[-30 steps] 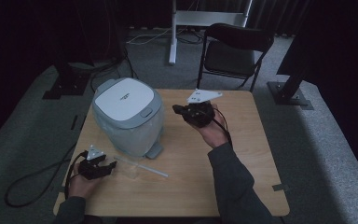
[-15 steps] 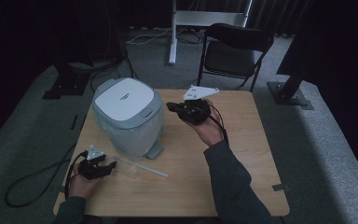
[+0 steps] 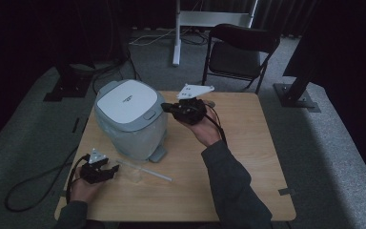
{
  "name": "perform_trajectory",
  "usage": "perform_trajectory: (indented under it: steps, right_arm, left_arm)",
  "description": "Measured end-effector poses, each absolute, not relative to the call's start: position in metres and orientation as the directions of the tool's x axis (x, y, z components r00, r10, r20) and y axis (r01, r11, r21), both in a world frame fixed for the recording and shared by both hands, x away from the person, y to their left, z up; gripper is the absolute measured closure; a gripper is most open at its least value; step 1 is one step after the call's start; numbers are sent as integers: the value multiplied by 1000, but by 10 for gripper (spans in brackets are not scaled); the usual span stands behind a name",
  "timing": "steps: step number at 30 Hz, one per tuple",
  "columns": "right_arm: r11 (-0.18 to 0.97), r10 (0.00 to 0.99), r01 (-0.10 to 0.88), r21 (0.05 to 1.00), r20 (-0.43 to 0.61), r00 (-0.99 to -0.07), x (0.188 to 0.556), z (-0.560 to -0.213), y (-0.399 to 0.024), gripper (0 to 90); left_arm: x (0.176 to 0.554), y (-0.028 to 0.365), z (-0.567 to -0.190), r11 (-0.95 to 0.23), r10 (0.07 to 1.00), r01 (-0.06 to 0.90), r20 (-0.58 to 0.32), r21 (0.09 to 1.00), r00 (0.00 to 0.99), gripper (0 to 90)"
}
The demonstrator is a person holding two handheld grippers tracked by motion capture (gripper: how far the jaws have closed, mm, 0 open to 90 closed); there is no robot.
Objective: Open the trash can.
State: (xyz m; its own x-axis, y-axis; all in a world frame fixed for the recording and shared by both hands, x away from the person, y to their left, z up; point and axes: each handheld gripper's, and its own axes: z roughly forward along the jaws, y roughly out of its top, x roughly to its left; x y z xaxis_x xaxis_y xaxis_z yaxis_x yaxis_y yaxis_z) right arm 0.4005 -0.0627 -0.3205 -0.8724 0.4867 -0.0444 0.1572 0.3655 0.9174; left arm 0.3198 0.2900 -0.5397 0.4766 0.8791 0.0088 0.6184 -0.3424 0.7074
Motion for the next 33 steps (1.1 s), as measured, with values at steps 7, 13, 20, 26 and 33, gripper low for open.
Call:
perform_trajectory:
  steps: [7, 13, 20, 26, 33]
  right_arm:
    - [372, 470, 155, 915, -41, -882, 402, -323, -50, 899]
    - [386, 457, 156, 909, -42, -888, 402, -325, -40, 899]
    - [389, 447, 151, 909, -43, -893, 401, -326, -33, 899]
    - [395, 437, 145, 907, -47, -898, 401, -326, -32, 900]
    - [405, 428, 145, 903, -47, -902, 401, -328, -33, 900]
  left_arm:
    - [320, 290, -540, -342, 879, 618, 8, 707, 477, 409]
    - [320, 290, -540, -342, 879, 619, 8, 707, 477, 408]
    - [320, 290, -540, -342, 879, 618, 8, 708, 477, 408]
    - [320, 290, -540, -342, 879, 618, 8, 708, 477, 405]
    - [320, 290, -540, -342, 879, 618, 8, 708, 476, 404]
